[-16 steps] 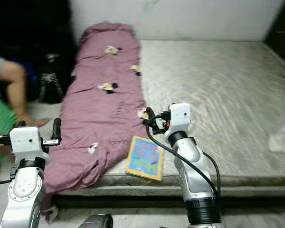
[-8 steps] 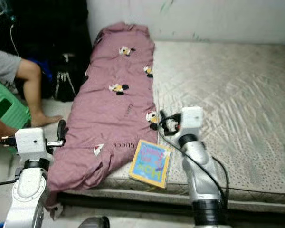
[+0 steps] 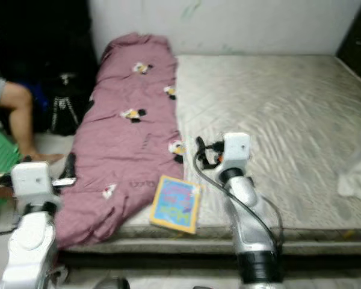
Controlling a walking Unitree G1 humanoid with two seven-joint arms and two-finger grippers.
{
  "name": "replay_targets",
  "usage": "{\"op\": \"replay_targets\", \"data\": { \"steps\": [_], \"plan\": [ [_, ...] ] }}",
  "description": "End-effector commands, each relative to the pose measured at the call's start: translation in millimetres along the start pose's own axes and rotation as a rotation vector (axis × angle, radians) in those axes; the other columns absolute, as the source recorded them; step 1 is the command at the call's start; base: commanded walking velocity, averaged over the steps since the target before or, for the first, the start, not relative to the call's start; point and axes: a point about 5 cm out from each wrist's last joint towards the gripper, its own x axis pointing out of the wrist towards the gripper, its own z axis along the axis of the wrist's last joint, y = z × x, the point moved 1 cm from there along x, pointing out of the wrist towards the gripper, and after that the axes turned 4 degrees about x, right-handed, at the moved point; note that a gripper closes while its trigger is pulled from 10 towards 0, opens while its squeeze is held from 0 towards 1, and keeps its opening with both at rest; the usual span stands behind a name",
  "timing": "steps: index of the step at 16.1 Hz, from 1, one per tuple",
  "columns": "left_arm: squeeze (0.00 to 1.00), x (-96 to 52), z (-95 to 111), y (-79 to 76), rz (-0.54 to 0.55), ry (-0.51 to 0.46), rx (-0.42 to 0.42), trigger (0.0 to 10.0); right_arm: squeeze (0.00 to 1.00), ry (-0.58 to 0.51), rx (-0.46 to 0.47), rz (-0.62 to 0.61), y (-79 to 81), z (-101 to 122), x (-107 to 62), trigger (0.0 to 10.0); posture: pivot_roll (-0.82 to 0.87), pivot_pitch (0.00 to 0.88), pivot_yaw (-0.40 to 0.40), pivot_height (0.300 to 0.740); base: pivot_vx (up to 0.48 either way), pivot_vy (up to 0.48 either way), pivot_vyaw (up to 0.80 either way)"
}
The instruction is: Clean up the room
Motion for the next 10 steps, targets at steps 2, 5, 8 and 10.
{"op": "replay_targets", "data": {
  "steps": [2,5,8,10],
  "plan": [
    [0.0,0.5,-0.9,5.5,0.003,0.004,0.009,10.0,0.0,-0.013,0.004,0.007,3.9,2.9,2.7,10.0,-0.04,0.0,-0.026,0.74,0.0,-0.336,0.0],
    [0.0,0.6,-0.8,5.2,0.002,0.004,0.006,10.0,0.0,-0.012,0.006,0.007,3.9,2.6,3.2,10.0,-0.04,0.0,-0.027,0.74,0.0,-0.366,0.0],
    [0.0,1.0,-0.7,4.8,0.001,0.003,0.005,10.0,0.0,-0.012,0.006,0.008,3.9,2.4,3.6,10.0,-0.04,0.0,-0.027,0.74,0.0,-0.364,0.0],
    [0.0,1.4,-0.6,4.8,-0.002,0.002,0.005,10.0,0.0,-0.012,0.006,0.008,4.3,2.6,3.8,10.0,-0.04,0.0,-0.027,0.74,0.0,-0.366,0.0]
  ]
}}
